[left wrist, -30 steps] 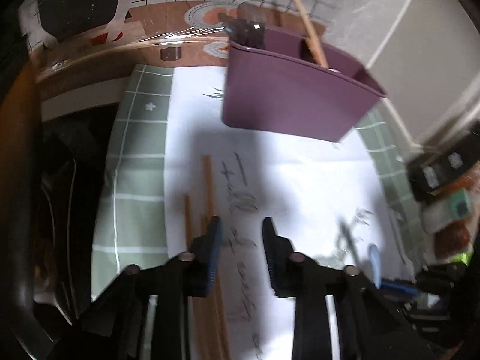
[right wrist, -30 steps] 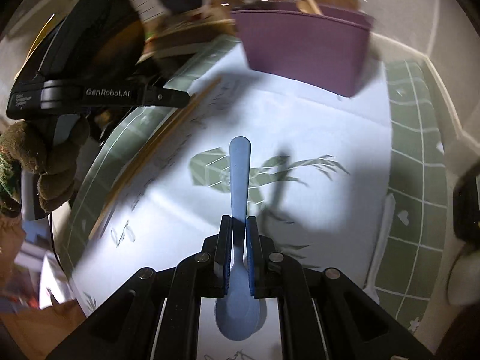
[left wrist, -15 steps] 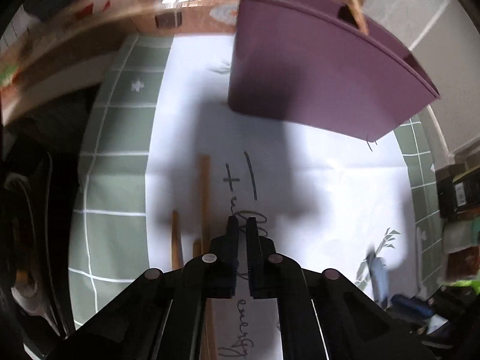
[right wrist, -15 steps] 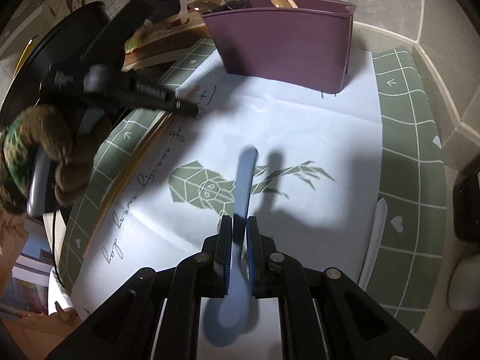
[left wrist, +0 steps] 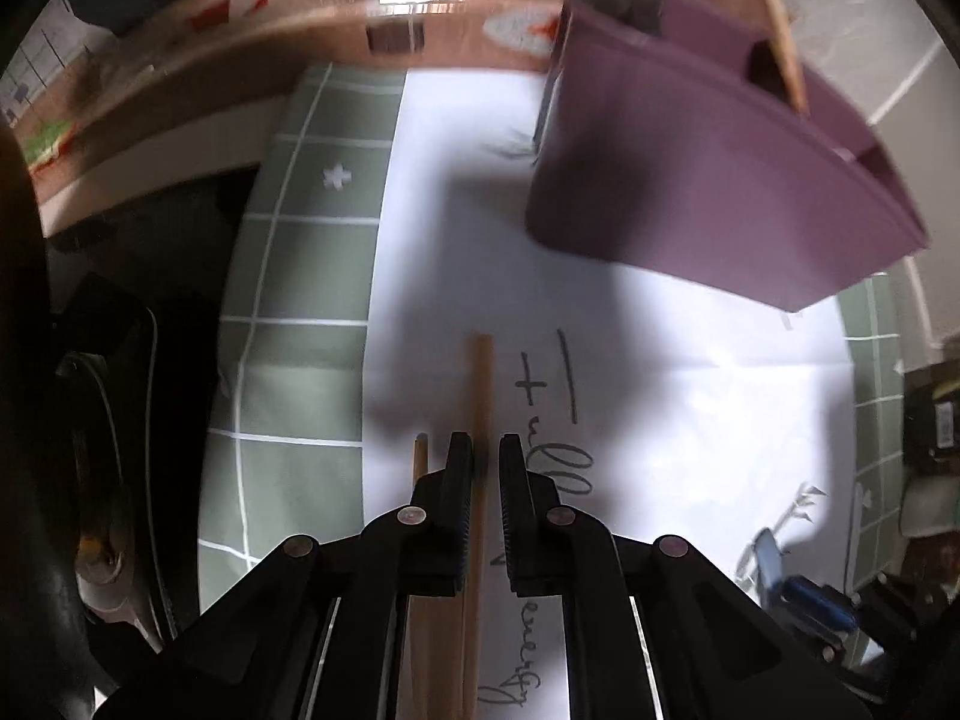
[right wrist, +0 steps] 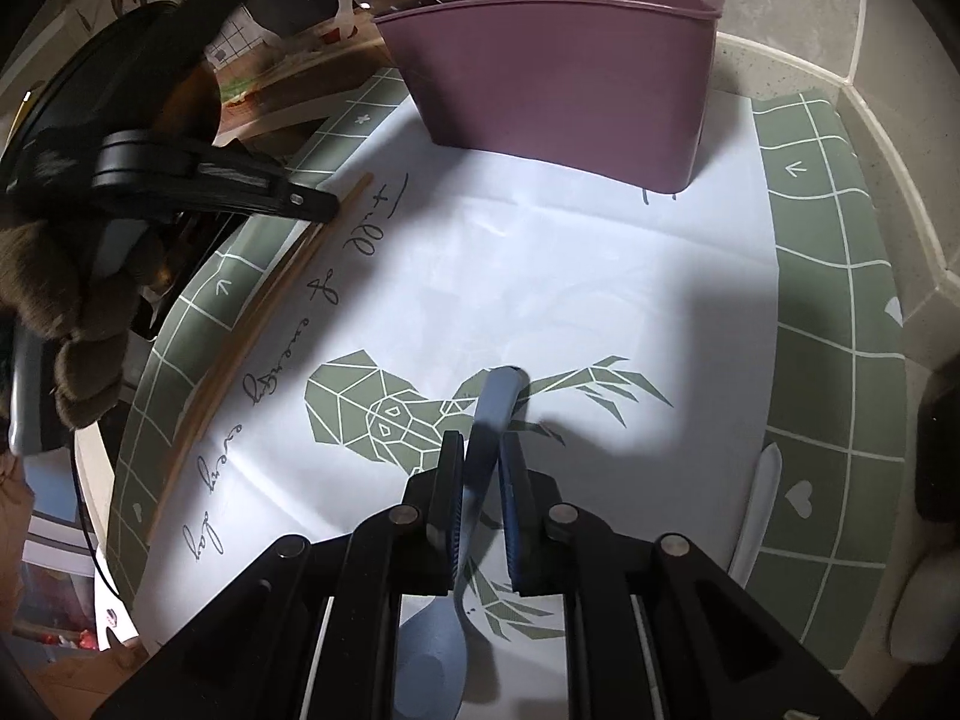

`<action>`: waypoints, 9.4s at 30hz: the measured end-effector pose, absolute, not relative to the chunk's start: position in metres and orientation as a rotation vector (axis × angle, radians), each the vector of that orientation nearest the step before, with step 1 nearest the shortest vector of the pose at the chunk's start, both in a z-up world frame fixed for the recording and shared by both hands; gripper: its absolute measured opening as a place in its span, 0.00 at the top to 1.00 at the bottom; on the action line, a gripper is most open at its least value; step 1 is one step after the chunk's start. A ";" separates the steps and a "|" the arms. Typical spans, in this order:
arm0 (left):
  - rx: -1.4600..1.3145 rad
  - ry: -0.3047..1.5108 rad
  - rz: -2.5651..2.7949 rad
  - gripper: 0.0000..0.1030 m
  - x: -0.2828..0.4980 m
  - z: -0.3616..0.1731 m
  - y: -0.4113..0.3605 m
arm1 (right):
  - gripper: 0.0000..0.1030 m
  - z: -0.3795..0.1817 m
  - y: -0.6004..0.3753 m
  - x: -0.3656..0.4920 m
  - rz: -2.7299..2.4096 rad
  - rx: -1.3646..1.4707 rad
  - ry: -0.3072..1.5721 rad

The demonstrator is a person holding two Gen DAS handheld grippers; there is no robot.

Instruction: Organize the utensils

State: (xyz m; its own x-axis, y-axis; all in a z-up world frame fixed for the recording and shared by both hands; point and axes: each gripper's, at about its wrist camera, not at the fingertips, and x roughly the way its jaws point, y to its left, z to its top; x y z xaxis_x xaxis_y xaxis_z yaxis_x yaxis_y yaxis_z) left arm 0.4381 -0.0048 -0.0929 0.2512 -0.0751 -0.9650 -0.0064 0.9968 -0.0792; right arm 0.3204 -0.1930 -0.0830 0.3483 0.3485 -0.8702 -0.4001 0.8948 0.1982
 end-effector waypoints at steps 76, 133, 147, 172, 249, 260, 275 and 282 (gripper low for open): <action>-0.169 0.142 -0.181 0.95 0.453 0.129 -0.038 | 0.89 0.145 -0.196 0.426 0.291 -0.113 0.441; -0.140 1.068 -0.190 0.41 0.242 -0.061 0.055 | 0.67 -0.088 -0.275 0.281 0.270 -0.102 1.113; -0.019 1.193 -0.090 0.58 0.301 -0.093 0.027 | 0.93 -0.082 -0.223 0.271 0.408 -0.082 1.094; -0.017 1.110 -0.375 0.87 0.306 -0.050 -0.051 | 0.93 -0.090 -0.230 0.289 0.378 -0.049 1.109; -0.143 0.163 -0.215 0.93 0.333 0.259 -0.016 | 0.90 0.237 -0.195 0.359 0.333 -0.074 0.228; -0.129 0.273 -0.127 0.93 0.424 0.179 -0.029 | 0.90 0.152 -0.210 0.443 0.283 -0.023 0.385; -0.172 0.480 -0.090 0.93 0.473 0.076 -0.028 | 0.91 0.036 -0.217 0.474 0.316 -0.004 0.651; -0.197 0.530 -0.075 0.93 0.468 0.055 -0.018 | 0.93 0.044 -0.209 0.463 0.337 -0.037 0.637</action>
